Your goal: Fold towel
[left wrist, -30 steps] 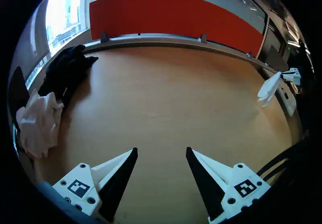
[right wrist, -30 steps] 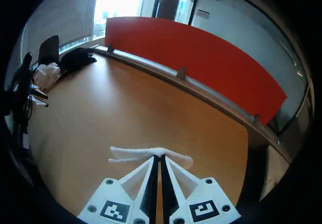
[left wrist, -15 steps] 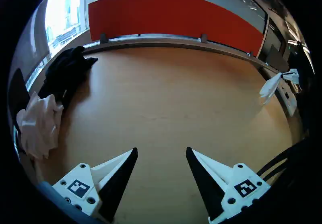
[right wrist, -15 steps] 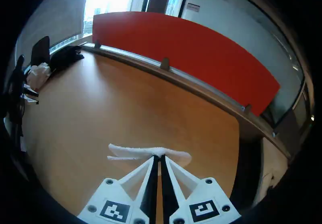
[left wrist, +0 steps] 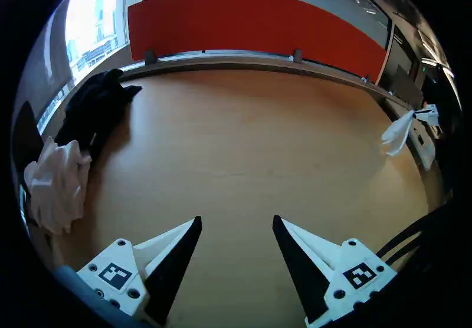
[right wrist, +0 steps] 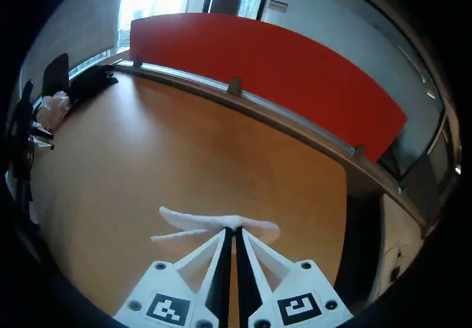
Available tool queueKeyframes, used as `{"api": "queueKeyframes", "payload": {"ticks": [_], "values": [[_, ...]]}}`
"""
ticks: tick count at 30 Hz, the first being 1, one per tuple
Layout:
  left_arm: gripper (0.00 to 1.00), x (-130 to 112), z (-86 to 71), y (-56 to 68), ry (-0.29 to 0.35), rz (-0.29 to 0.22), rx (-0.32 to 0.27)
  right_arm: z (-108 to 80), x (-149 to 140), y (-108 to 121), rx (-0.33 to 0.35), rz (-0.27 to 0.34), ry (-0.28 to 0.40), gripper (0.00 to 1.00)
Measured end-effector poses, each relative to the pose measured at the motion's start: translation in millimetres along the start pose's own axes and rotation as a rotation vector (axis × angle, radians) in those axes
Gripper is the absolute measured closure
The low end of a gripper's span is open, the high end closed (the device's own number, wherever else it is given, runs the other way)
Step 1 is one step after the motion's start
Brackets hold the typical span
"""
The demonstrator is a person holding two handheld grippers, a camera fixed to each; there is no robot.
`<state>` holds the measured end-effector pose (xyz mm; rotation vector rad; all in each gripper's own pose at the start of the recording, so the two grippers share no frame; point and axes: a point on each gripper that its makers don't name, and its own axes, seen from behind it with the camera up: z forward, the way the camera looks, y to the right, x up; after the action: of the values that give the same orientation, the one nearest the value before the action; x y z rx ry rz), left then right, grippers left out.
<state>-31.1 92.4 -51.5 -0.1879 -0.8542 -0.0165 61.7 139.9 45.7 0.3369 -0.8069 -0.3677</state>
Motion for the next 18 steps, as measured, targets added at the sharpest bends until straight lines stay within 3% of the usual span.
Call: {"api": "queueKeyframes", "payload": {"ticks": [6,18], "values": [[0.11,1.6,-1.1,-0.5,0.002,0.002,0.0,-6.7,-31.7,-0.5,-0.008,0.016,-0.039,0.96],[0.11,1.3,-3.0,0.2,0.001,0.009,-0.003,-16.7,-136.3,3.6,-0.049,0.094,-0.195,0.95]]}}
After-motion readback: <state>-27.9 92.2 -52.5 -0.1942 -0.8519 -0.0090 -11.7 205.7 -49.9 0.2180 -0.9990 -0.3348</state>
